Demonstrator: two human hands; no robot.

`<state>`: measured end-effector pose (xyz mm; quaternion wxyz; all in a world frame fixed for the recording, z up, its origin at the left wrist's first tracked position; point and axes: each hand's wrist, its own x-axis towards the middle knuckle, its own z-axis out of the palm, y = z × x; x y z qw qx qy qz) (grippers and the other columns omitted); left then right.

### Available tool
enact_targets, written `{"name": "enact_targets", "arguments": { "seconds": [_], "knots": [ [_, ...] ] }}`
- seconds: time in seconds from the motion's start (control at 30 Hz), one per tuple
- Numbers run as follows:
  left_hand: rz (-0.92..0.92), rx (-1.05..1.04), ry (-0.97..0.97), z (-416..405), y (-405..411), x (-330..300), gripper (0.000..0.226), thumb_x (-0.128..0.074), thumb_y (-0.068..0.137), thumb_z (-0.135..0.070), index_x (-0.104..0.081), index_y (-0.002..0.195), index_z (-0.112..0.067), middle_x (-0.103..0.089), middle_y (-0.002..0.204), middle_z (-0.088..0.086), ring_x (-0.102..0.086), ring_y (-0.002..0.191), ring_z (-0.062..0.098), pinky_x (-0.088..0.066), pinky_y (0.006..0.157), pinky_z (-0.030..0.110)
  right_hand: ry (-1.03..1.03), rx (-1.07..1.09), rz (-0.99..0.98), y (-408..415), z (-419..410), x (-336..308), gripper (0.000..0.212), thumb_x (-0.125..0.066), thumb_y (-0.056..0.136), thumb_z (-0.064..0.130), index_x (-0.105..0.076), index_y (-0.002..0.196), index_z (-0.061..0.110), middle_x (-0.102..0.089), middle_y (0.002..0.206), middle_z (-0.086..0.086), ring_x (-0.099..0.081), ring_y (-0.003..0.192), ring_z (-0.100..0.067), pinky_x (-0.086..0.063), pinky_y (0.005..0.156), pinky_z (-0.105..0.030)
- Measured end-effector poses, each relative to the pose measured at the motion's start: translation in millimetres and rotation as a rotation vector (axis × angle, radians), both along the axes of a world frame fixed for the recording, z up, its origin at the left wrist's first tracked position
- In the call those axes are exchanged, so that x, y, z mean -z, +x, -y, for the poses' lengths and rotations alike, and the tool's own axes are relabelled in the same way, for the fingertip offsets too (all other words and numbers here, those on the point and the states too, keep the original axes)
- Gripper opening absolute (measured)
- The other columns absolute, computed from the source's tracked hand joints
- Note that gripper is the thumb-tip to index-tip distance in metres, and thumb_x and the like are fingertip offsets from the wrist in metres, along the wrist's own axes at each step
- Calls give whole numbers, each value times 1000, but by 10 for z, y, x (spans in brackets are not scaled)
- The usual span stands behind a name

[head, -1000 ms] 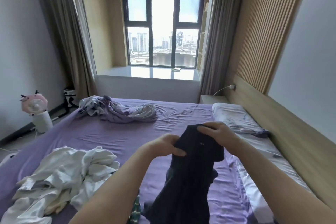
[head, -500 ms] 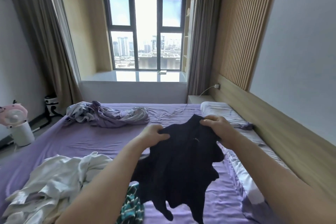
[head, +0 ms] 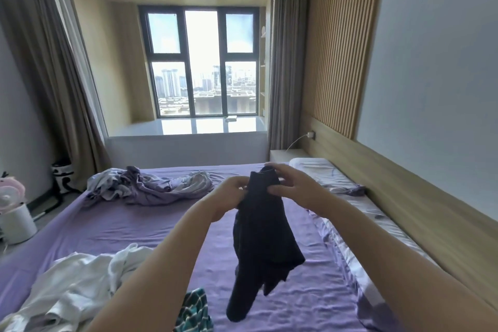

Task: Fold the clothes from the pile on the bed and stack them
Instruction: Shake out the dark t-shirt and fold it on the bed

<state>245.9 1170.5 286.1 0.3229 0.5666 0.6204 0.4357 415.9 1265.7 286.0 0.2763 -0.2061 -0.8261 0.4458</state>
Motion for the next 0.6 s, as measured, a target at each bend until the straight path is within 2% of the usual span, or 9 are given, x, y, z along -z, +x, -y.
{"name": "enact_targets", "arguments": {
  "seconds": [0.07, 0.13, 0.2, 0.27, 0.3, 0.37, 0.47, 0.6],
  "knots": [
    [41, 24, 10, 22, 21, -22, 24, -50, 91, 3, -68, 105, -3, -66, 86, 9, -61, 78, 23, -51, 75, 37, -28, -4, -34, -12, 13, 28, 40, -67, 84, 9, -56, 115, 31, -63, 116, 4, -61, 103, -7, -50, 88, -18],
    [165, 81, -2, 39, 38, -24, 20, -56, 94, -19, -69, 106, -8, -70, 92, 7, -66, 85, 21, -55, 83, 37, -37, 45, -62, -20, 7, 57, 34, -68, 82, 10, -59, 111, 27, -66, 109, 2, -63, 101, -12, -52, 87, -23],
    [370, 151, -53, 36, 12, -12, 45, -47, 92, -48, -69, 108, -13, -70, 100, 8, -66, 91, 21, -52, 90, 39, -69, 84, -78, -3, -19, 76, 34, -69, 81, 10, -58, 112, 20, -68, 106, -1, -64, 100, -15, -53, 88, -29],
    [391, 187, -69, 41, -14, -8, 52, -43, 91, -60, -69, 111, -20, -70, 107, 4, -66, 100, 20, -51, 92, 37, -112, 98, -96, 20, -25, 89, 34, -71, 79, 13, -59, 110, 21, -68, 103, -1, -65, 97, -16, -55, 82, -27],
    [312, 177, -52, 39, -4, -8, 45, -51, 88, -58, -68, 111, -24, -70, 109, 1, -66, 103, 18, -52, 91, 34, -127, 97, -108, 27, -18, 95, 33, -73, 78, 15, -60, 108, 23, -68, 101, 0, -66, 94, -15, -55, 76, -25],
    [151, 92, 15, 24, 60, -10, 26, -69, 82, -40, -70, 104, -26, -73, 102, -2, -67, 100, 16, -54, 85, 26, -152, 82, -126, 31, 19, 96, 34, -75, 77, 17, -61, 105, 30, -69, 97, 0, -66, 88, -13, -53, 66, -20],
    [130, -59, 159, -25, 131, -42, 12, -69, 85, -17, -73, 96, -18, -74, 91, -2, -69, 85, 12, -55, 71, 20, -190, 58, -143, 26, 50, 89, 25, -71, 78, 15, -68, 97, 31, -72, 93, 0, -68, 86, -13, -56, 70, -22],
    [95, -99, 257, -38, 233, -140, 11, -66, 86, -13, -71, 96, -11, -73, 92, 5, -68, 83, 17, -56, 78, 32, -154, 42, -136, 78, 78, 25, 14, -71, 79, 19, -73, 91, 26, -72, 97, 1, -68, 88, -10, -54, 70, -18]
  ]
}}
